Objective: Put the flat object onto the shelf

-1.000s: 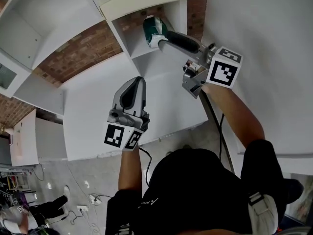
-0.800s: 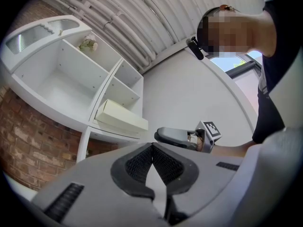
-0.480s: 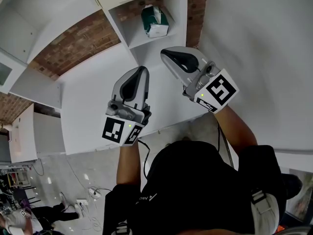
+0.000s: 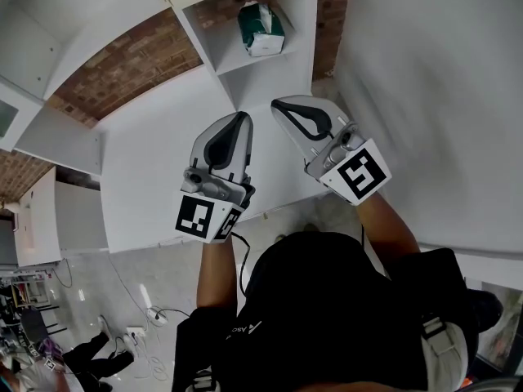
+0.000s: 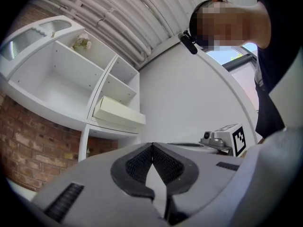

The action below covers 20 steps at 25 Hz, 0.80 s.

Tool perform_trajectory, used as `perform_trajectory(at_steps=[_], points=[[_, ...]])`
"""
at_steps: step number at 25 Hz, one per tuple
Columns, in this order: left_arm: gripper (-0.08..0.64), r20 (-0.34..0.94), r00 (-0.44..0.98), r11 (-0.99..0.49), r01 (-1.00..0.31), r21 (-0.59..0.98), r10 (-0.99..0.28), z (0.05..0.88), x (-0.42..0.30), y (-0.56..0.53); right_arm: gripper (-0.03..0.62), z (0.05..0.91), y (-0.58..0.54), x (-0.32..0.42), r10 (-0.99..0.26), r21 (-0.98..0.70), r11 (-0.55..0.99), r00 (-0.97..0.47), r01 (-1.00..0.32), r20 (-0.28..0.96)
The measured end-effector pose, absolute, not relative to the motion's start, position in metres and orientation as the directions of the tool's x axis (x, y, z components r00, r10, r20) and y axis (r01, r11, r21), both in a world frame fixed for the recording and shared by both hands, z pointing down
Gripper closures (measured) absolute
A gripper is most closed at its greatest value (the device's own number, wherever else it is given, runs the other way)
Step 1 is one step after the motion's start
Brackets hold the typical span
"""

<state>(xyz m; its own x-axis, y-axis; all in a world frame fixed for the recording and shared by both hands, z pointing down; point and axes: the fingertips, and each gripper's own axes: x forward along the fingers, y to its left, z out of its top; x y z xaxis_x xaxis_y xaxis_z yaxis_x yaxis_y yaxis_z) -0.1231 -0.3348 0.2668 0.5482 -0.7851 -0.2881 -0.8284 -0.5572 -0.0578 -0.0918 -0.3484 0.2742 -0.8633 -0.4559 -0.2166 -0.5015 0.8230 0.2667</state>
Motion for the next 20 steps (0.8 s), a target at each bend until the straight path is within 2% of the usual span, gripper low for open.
perform_trajectory(at_steps=[20], points=[[0.561,-0.287,0.555,-0.568,-0.822,-0.043,-0.781,0.2679,-0.1165,-0.331,0.592,0.2728,-0.3468,-0.0838,-0.453,0.26,0.823,-0.86,-0.505,-0.236]])
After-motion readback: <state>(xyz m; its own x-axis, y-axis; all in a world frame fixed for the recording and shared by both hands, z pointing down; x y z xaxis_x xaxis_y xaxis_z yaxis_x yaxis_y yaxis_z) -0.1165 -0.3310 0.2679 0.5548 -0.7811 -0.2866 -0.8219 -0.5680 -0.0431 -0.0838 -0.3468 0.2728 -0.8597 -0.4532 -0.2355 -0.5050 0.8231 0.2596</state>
